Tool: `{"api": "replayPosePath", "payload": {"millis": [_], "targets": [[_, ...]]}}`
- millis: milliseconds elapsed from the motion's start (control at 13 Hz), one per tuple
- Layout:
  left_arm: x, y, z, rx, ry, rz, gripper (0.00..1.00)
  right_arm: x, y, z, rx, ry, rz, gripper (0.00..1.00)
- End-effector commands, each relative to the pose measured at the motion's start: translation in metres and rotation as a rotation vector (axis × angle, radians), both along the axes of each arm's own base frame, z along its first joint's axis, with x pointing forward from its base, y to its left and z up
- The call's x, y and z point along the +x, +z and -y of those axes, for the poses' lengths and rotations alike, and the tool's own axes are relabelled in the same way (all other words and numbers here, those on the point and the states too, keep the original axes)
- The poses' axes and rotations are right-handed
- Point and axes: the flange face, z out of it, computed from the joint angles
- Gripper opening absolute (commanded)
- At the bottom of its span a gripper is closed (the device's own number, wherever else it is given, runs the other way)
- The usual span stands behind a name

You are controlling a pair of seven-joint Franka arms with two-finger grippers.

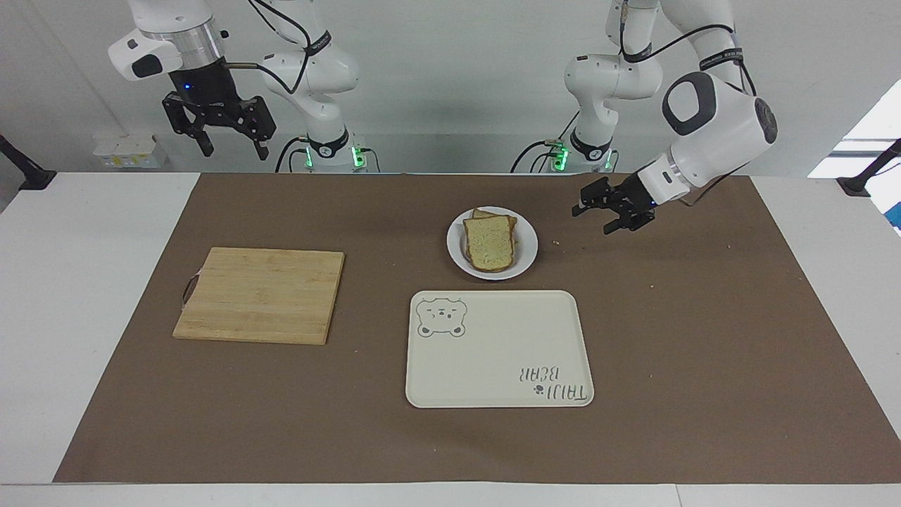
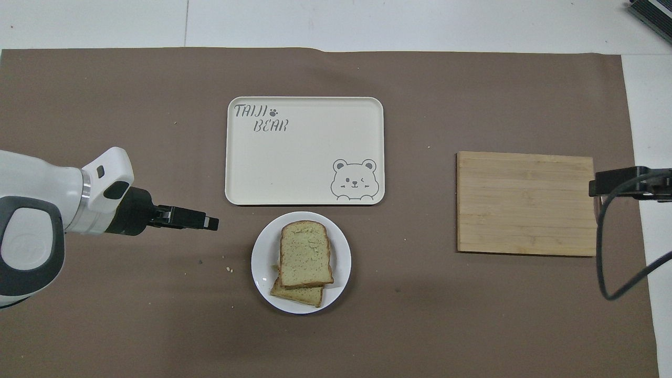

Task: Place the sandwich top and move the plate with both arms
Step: 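Reach the left gripper to the rim of the white plate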

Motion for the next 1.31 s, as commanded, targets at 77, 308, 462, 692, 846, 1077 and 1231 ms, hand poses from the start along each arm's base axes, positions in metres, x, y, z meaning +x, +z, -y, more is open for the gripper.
{"api": "replayPosePath", "payload": {"millis": [77, 308, 462, 692, 846, 1077, 1231], "targets": [[-0.036, -0.062, -0.007, -0.145, 0.013, 0.061, 1.0, -0.003, 0.005, 0.003, 0.019, 0.0, 0.003, 1.0], [-0.062, -0.106, -0.013, -0.208, 0.02, 0.112, 1.0, -0.003, 0.005, 0.004, 0.019, -0.002, 0.003, 1.0], [-0.082, -0.131, -0.014, -0.279, 0.052, 0.117, 1.0, -0.003, 0.005, 0.004, 0.019, -0.002, 0.003, 1.0], [-0.094, -0.154, -0.012, -0.326, 0.088, 0.114, 0.98, -0.003, 0.005, 0.004, 0.019, -0.002, 0.002, 1.0], [-0.104, -0.175, -0.006, -0.363, 0.108, 0.124, 0.95, -0.003, 0.005, 0.003, 0.019, 0.0, 0.002, 1.0], [-0.112, -0.181, 0.022, -0.406, 0.185, 0.113, 0.9, -0.003, 0.005, 0.003, 0.019, 0.0, 0.002, 1.0], [-0.116, -0.184, 0.032, -0.393, 0.189, 0.11, 0.82, -0.003, 0.005, 0.003, 0.019, 0.0, 0.002, 1.0]]}}
